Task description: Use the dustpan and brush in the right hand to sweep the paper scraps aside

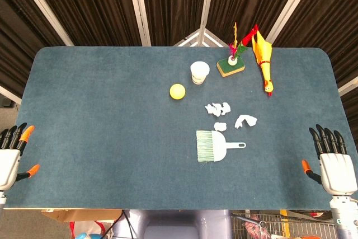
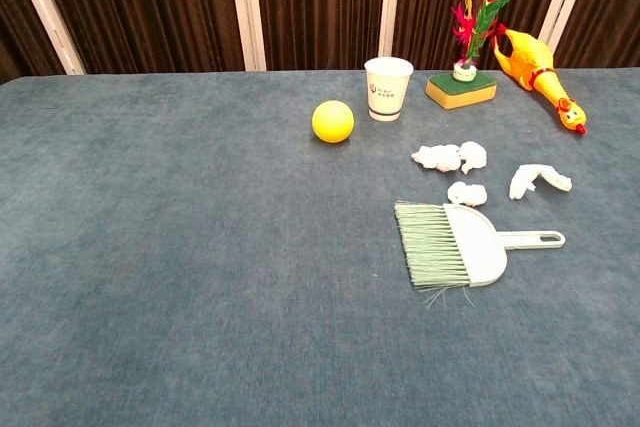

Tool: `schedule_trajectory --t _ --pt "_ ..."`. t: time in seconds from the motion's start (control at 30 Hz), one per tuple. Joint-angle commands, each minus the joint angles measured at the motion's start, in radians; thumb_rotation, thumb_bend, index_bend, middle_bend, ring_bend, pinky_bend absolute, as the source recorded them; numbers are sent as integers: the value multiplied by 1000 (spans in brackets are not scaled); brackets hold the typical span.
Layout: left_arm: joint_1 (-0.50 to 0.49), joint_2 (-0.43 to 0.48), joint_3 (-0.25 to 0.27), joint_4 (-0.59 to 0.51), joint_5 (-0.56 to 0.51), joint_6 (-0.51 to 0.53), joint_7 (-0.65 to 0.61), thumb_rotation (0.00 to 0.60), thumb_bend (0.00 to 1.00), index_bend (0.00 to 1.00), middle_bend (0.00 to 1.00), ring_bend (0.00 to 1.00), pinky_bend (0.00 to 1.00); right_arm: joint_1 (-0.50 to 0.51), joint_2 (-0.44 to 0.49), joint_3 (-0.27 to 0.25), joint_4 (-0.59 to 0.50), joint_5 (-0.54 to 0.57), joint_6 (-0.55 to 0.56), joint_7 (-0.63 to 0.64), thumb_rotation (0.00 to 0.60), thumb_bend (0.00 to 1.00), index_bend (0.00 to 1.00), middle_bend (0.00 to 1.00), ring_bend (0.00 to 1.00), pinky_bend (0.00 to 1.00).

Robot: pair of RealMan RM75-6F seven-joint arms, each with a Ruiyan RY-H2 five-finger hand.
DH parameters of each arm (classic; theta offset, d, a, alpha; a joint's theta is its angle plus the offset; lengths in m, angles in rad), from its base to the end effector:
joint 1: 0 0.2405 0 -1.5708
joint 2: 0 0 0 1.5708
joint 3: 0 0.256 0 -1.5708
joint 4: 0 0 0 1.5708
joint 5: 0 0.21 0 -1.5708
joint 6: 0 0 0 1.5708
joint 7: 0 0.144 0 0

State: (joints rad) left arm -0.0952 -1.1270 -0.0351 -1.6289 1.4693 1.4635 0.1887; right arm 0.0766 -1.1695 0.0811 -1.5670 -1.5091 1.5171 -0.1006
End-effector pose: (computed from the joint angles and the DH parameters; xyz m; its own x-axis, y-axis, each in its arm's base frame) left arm -0.3115 0.1807 0.1517 0.5381 0.0380 0.8420 0.8426 0.0040 -0.5386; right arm -0.3115 -0.1851 0.1552 0.4782 0.0579 0.8763 -0.8777 -0.0030 0.4792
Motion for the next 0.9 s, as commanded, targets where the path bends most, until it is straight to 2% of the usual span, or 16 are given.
schedule_trajectory --t 0.03,0.77,0.8,0.87,0.9 --pt "0 0 -1 0 0 0 -1 600 0 0 0 0 21 0 5 2 -9 6 2 -6 600 350 0 0 0 0" --pt "6 1 0 0 10 16 -26 600 0 0 0 0 21 26 2 10 -22 22 -45 -10 600 349 0 0 0 1" --pt "5 1 -1 0 9 16 -25 600 0 0 0 0 21 30 2 12 -23 16 -45 -12 600 350 0 11 19 27" --pt "5 0 -1 -1 10 15 -25 600 0 0 0 0 20 37 2 16 -26 11 -45 -16 600 350 0 89 116 144" --pt "4 0 -1 -1 11 15 -25 600 0 0 0 0 21 41 1 19 -28 9 -47 -19 600 349 0 178 215 250"
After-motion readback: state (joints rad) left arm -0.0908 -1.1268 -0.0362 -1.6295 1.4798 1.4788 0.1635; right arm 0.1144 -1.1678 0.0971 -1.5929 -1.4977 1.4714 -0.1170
